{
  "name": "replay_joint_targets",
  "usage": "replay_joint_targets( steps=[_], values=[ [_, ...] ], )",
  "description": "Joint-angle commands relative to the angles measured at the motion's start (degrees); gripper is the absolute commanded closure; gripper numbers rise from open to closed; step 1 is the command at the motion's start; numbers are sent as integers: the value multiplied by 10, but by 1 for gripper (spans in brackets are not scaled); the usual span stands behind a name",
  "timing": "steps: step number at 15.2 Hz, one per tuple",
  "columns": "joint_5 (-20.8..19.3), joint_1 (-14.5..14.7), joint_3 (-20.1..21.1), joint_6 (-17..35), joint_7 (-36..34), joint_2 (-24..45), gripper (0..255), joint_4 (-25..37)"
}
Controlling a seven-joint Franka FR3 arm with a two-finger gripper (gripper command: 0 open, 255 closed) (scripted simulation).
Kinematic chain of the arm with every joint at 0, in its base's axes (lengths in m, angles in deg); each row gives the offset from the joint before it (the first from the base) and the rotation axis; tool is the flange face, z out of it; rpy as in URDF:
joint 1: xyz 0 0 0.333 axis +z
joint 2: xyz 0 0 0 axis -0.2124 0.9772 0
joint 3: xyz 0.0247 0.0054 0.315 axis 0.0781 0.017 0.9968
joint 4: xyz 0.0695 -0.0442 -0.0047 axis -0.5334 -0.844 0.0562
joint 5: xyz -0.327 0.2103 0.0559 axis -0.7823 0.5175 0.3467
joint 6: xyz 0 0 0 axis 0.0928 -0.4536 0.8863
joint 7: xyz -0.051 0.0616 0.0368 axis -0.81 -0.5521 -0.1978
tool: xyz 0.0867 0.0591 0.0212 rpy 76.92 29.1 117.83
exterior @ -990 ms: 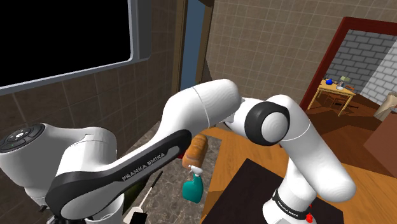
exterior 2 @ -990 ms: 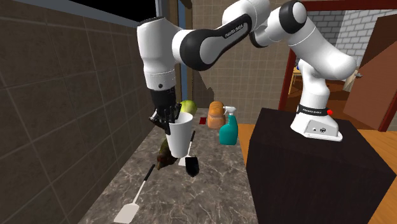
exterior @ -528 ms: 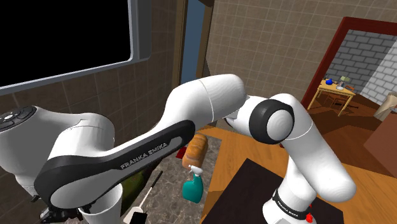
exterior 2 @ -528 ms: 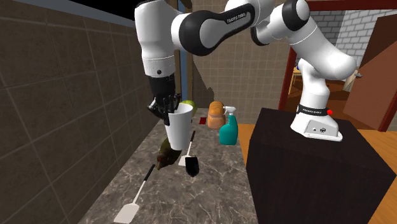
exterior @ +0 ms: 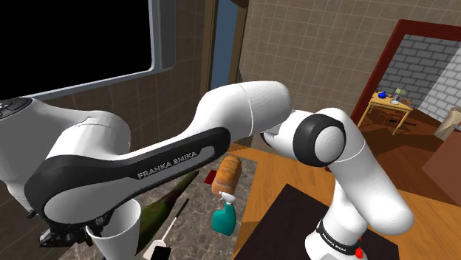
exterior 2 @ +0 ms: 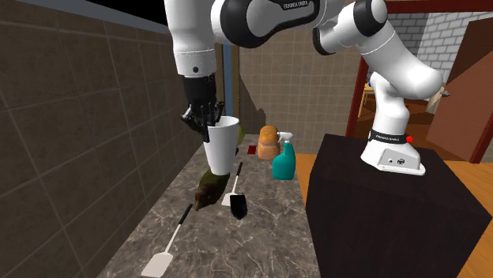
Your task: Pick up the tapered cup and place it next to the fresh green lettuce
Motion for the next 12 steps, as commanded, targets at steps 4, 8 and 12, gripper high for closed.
replay_joint_targets(
  steps=[4, 8, 12],
  values=[
    [19, -75, 12, 61, 18, -94, 255, -155],
    [38, -137, 17, 109, 49, -165, 255, -267],
    [58, -192, 17, 148, 90, -226, 255, -357]
  ],
)
